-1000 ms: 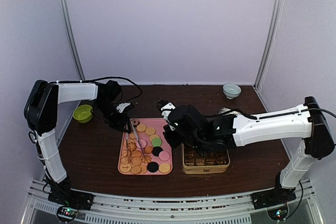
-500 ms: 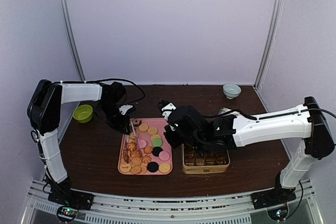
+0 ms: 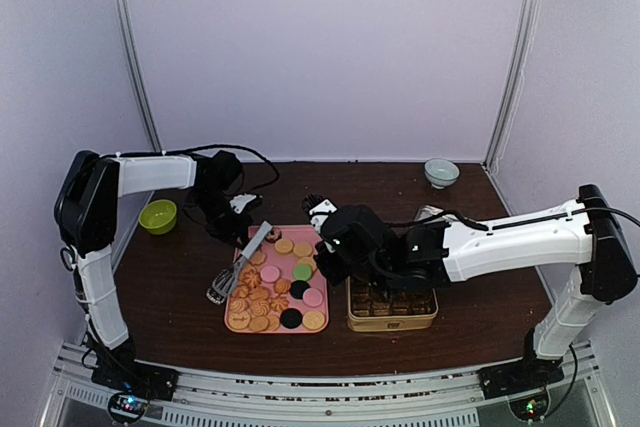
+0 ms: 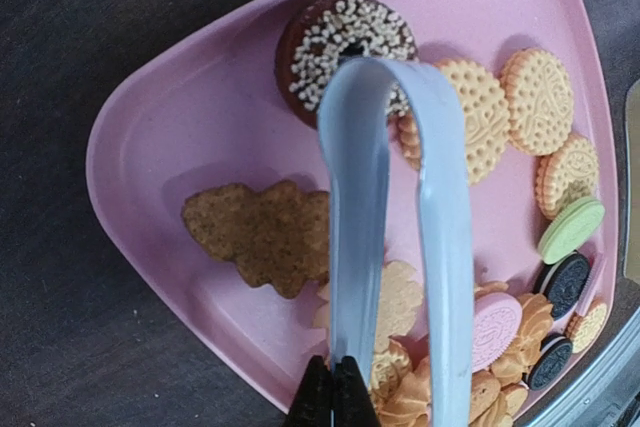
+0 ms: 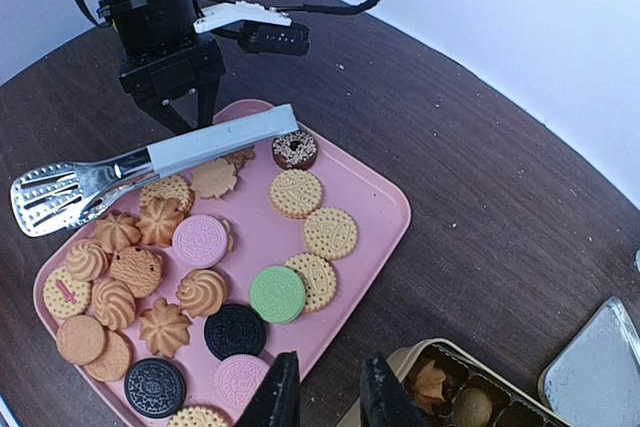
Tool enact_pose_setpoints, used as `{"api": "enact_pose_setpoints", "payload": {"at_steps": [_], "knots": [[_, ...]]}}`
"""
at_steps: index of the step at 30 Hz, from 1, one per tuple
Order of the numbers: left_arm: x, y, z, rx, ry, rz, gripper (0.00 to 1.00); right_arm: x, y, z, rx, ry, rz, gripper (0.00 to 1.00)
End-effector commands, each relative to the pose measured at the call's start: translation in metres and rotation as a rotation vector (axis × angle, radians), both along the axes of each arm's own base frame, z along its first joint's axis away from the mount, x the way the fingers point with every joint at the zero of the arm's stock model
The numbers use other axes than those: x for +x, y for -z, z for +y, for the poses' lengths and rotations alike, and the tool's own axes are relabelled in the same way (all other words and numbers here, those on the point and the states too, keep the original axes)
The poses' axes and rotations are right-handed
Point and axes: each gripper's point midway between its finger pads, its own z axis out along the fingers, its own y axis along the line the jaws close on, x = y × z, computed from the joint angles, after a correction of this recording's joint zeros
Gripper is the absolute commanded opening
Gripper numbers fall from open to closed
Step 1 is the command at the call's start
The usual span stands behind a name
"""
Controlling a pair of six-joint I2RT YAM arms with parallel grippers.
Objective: Pack the cookies
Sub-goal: Pick up the clamp from the plate, then pass from the left arm to the right
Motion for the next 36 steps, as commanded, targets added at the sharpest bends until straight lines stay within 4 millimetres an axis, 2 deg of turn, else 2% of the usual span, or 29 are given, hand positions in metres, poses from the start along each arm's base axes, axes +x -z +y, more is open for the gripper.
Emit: {"api": "enact_pose_setpoints", "payload": {"at_steps": [1, 5, 9, 13, 18, 22, 26, 31, 36], "knots": [[0.000, -0.015, -0.017, -0.085, 0.025, -0.003, 0.01, 0.001, 0.000, -0.004, 0.000, 0.019, -0.016, 0.22], [-0.001, -0.016, -0.017, -0.087, 0.038, -0.009, 0.00, 0.001, -0.001, -0.003, 0.002, 0.019, -0.016, 0.22], [0.000, -0.033, -0.019, -0.106, 0.088, -0.048, 0.00, 0.001, -0.007, -0.003, 0.016, 0.018, -0.022, 0.22], [-0.002, -0.067, -0.028, -0.177, 0.170, -0.110, 0.00, 0.001, -0.023, -0.001, 0.084, 0.002, -0.018, 0.24], [-0.016, -0.128, -0.044, -0.328, 0.264, -0.181, 0.00, 0.004, -0.054, 0.005, 0.297, -0.069, 0.043, 0.26], [-0.030, -0.173, -0.055, -0.464, 0.315, -0.220, 0.00, -0.003, -0.085, 0.015, 0.484, -0.186, 0.099, 0.27], [-0.048, -0.208, -0.064, -0.590, 0.350, -0.217, 0.00, -0.008, -0.119, 0.024, 0.619, -0.274, 0.109, 0.28], [-0.064, -0.238, -0.070, -0.707, 0.384, -0.203, 0.00, -0.008, -0.146, 0.042, 0.682, -0.340, 0.109, 0.28], [-0.076, -0.249, -0.072, -0.766, 0.395, -0.175, 0.00, -0.006, -0.157, 0.063, 0.716, -0.385, 0.130, 0.27]]}}
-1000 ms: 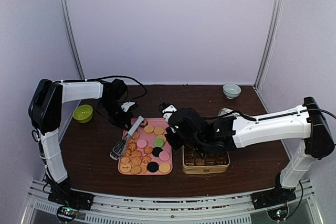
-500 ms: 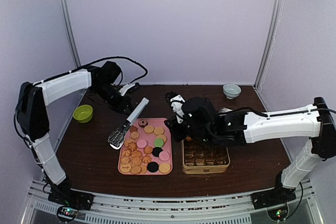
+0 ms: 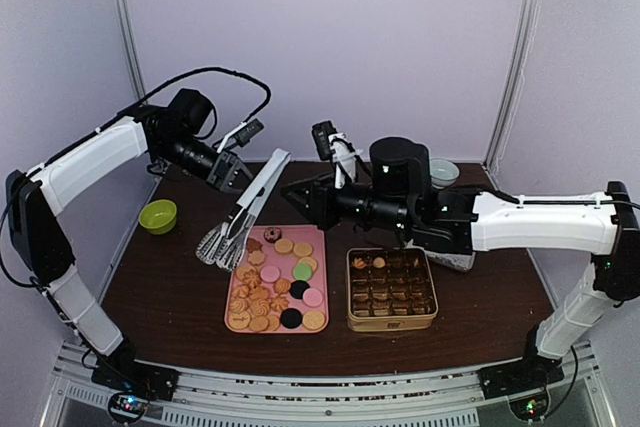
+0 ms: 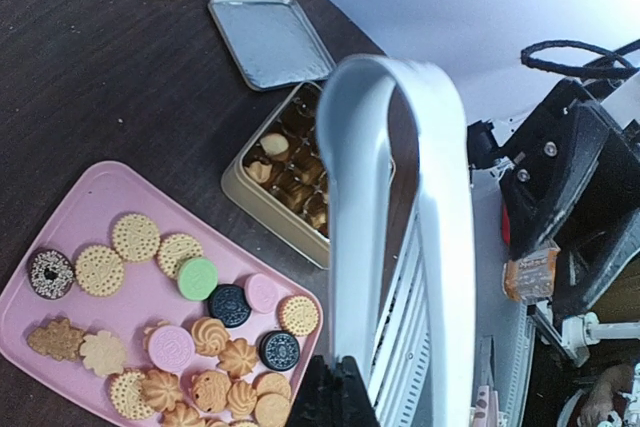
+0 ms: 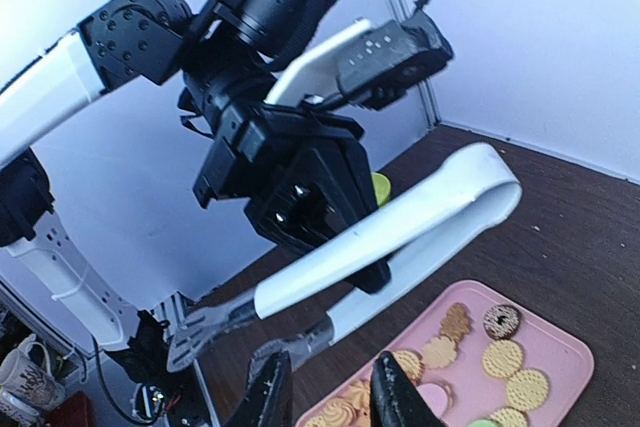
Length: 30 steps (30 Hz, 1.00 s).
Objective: Pack the cookies
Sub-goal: Pass from the left arm to the right
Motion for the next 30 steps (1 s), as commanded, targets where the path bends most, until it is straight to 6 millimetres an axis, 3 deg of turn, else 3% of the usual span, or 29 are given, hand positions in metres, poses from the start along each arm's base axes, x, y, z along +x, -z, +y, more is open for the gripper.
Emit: {"api": "enact_pose_setpoints", "payload": {"at_steps": [1, 7, 13, 21, 30], "knots": [[-0.020, -0.034, -0.006, -0.118, 0.063, 0.009, 0.00, -0.002, -0.025, 0.022, 0.089, -0.074, 0.008, 0.27], [-0.029, -0.047, -0.005, -0.159, 0.071, -0.007, 0.00, 0.003, -0.022, 0.037, 0.108, -0.101, 0.040, 0.24], [-0.034, -0.056, -0.005, -0.180, 0.077, -0.009, 0.00, 0.008, -0.022, 0.037, 0.144, -0.105, 0.066, 0.23], [-0.038, -0.052, -0.006, -0.176, 0.086, 0.001, 0.00, 0.018, -0.034, 0.034, 0.262, -0.128, 0.105, 0.22], [-0.043, -0.053, -0.007, -0.179, 0.098, -0.008, 0.00, 0.034, -0.025, 0.040, 0.253, -0.103, 0.136, 0.17]]}}
